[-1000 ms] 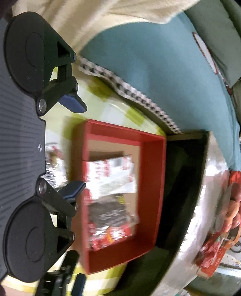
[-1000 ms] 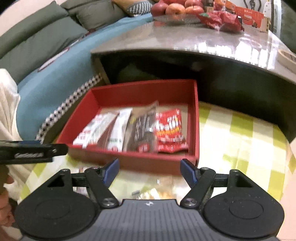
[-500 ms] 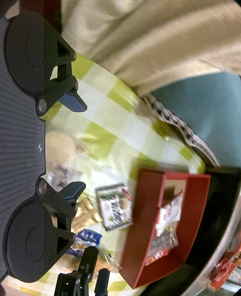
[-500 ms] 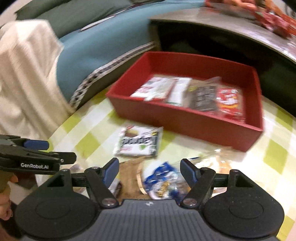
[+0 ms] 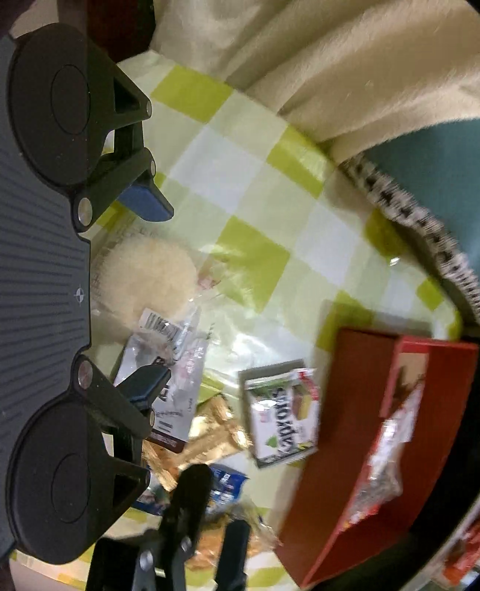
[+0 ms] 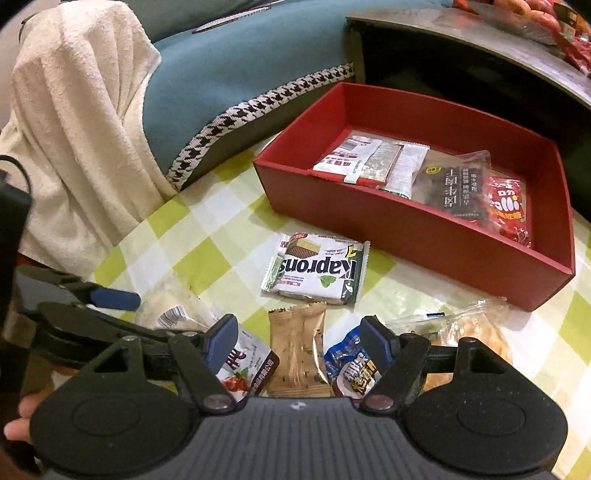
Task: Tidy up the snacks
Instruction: 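Grasp the clear round cake packet with the left gripper while the right grasps the white duck-gizzard packet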
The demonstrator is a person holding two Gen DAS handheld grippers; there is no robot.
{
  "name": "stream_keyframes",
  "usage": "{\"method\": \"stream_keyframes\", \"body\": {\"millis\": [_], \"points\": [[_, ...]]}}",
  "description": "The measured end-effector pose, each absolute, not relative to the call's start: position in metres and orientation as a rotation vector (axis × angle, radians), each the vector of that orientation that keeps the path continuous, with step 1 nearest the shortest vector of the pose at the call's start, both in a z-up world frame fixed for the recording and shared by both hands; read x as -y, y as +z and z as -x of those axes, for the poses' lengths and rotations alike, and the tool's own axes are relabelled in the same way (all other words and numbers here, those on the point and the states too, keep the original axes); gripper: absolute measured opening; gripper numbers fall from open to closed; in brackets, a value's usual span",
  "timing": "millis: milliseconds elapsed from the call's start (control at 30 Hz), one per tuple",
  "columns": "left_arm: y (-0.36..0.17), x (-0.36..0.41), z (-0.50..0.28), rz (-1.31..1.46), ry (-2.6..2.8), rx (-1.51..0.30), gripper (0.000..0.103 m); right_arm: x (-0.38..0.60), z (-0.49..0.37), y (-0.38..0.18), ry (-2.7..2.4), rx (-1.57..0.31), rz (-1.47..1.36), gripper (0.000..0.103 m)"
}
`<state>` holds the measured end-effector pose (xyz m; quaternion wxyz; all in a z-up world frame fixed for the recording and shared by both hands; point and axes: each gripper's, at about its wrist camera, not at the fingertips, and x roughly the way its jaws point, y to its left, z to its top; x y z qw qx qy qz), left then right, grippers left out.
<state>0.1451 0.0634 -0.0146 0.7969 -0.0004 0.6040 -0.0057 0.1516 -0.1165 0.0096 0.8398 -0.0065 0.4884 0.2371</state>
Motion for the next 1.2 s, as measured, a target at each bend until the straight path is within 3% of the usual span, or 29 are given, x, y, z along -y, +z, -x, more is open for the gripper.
{"method": "stream_keyframes", "body": {"millis": [67,233,333,867,1033,1200], "points": [[-0.021,-0.061,-0.146,-0.047,0.009,-1.314,0.088,0.116,-0.153,0.01,0.508,-1.032,0.013,0.078],[-0.017,-0.073,-0.141,-0.006,0.007,-1.319,0.069,0.112,-0.156,0.009,0.534,-1.032,0.021,0.078],[-0.01,-0.086,-0.136,0.042,0.024,-1.301,0.065,0.1,-0.154,0.003,0.579,-1.048,0.056,0.078],[0.002,-0.115,-0.136,0.15,0.042,-1.287,0.064,0.021,-0.119,-0.051,0.815,-1.025,0.483,0.078],[0.0,-0.112,-0.136,0.15,0.034,-1.297,0.065,0.025,-0.117,-0.049,0.749,-1.014,0.469,0.062],[-0.001,-0.11,-0.135,0.141,0.029,-1.298,0.065,0.045,-0.127,-0.044,0.682,-1.044,0.381,0.06]]}}
